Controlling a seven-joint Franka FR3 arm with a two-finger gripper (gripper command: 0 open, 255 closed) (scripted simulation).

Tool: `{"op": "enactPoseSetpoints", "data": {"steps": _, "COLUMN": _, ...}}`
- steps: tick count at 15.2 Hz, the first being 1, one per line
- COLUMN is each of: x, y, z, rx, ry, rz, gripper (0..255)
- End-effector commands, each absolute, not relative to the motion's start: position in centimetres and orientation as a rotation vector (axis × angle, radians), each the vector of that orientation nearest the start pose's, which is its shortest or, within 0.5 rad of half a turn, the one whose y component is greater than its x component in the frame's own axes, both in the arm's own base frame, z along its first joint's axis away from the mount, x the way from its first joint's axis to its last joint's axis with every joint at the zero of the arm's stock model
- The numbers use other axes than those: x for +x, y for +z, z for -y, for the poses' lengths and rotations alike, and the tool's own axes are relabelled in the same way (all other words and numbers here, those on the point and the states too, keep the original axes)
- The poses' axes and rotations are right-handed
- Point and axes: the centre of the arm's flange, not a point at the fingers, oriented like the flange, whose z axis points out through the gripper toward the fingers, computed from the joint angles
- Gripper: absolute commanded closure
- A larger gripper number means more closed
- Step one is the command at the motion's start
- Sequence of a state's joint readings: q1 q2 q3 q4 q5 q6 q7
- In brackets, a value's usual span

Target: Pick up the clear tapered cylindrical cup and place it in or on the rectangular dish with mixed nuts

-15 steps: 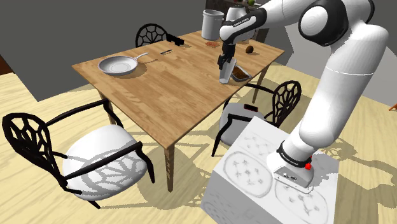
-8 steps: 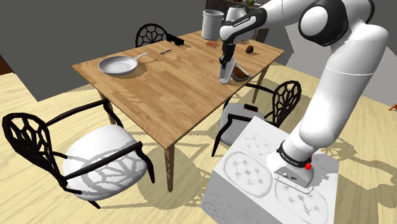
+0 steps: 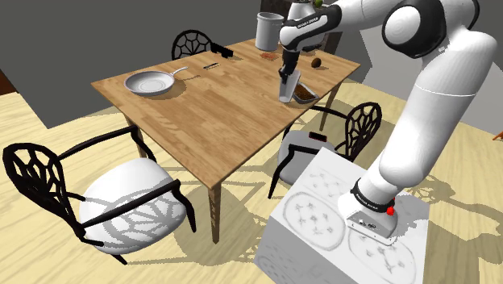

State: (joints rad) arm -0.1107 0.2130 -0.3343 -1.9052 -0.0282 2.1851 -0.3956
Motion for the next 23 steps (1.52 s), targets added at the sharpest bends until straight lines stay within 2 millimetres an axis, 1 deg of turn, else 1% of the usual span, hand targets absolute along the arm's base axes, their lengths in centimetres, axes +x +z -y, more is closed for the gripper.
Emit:
{"op": "enactPoseSetpoints", "data": {"steps": 1, "x": 55.6, "y": 41.2, "z": 25.6, "rx": -3.258, "ry": -0.055, "rz": -0.04, "gripper": 255}}
{"op": "enactPoseSetpoints", "data": {"steps": 18, "x": 55.6, "y": 50.1, "z": 25.6, "rx": -3.258, "ry": -0.055, "rz": -0.04, "gripper": 255}}
{"op": "enactPoseSetpoints", "data": {"steps": 23, "x": 54.3, "y": 52.4, "z": 31.7, "rx": -3.258, "ry": -0.055, "rz": -0.04, "gripper": 255}}
